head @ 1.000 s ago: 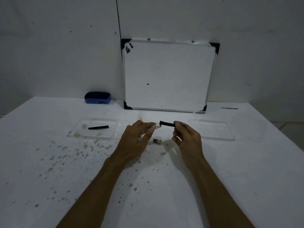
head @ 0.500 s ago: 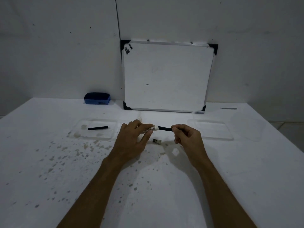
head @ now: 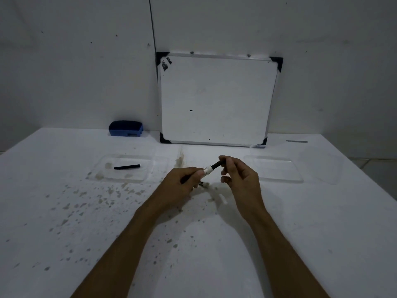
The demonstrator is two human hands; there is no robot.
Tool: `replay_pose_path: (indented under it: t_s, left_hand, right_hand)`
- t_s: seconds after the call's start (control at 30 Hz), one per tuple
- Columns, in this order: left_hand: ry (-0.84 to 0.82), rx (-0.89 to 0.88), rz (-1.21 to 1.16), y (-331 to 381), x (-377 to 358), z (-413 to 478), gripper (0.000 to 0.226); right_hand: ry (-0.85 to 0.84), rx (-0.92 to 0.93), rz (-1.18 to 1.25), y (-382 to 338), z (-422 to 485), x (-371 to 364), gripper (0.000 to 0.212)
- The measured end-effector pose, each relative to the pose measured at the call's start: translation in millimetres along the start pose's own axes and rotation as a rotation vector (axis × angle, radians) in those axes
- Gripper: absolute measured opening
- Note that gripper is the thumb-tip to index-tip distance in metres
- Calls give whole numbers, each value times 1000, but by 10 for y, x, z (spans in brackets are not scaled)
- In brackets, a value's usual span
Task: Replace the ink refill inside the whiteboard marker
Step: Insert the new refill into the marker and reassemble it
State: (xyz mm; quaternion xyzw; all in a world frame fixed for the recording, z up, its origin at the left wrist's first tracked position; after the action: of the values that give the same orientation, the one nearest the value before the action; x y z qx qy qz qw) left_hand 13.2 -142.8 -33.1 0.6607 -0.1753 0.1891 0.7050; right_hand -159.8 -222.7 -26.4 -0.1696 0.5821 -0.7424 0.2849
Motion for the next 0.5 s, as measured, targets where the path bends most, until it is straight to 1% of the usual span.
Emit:
replay_pose_path:
  t_s: [0.1, 0.23, 0.33, 0.4, 0.5]
  left_hand:
    - [-103, 6, -193, 75, -52, -34, 31]
    - [-184, 29, -319, 122, -94, -45, 40]
    - [-208, 45, -383, 119, -86, -49, 41]
    - [-214, 47, -444, 108, -76, -62, 42]
    - [-195, 80, -472, 33, -20, -63, 42]
  right_hand:
    - [-1, -10, 43, 2, -10, 29, 20]
    - [-23, -6, 19, 3, -17, -57, 15]
    - [-5, 20, -103, 13, -18, -106, 12]
    - [-19, 55, -245, 34, -19, -120, 16]
    - [-6, 79, -369, 89, 5, -112, 24]
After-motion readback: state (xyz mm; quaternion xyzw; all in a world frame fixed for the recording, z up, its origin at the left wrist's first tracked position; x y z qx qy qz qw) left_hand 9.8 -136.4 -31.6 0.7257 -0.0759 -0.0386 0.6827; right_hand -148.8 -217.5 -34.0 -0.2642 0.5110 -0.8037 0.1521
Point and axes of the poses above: each hand's wrist, its own z-axis towards the middle knuckle, its own x-axis out of the back of the hand, y = z × x, the point moved 4 cm from there along z, towards the middle knuckle, and after that the axes turned 15 degrees about -y, right-handed, at the moved point
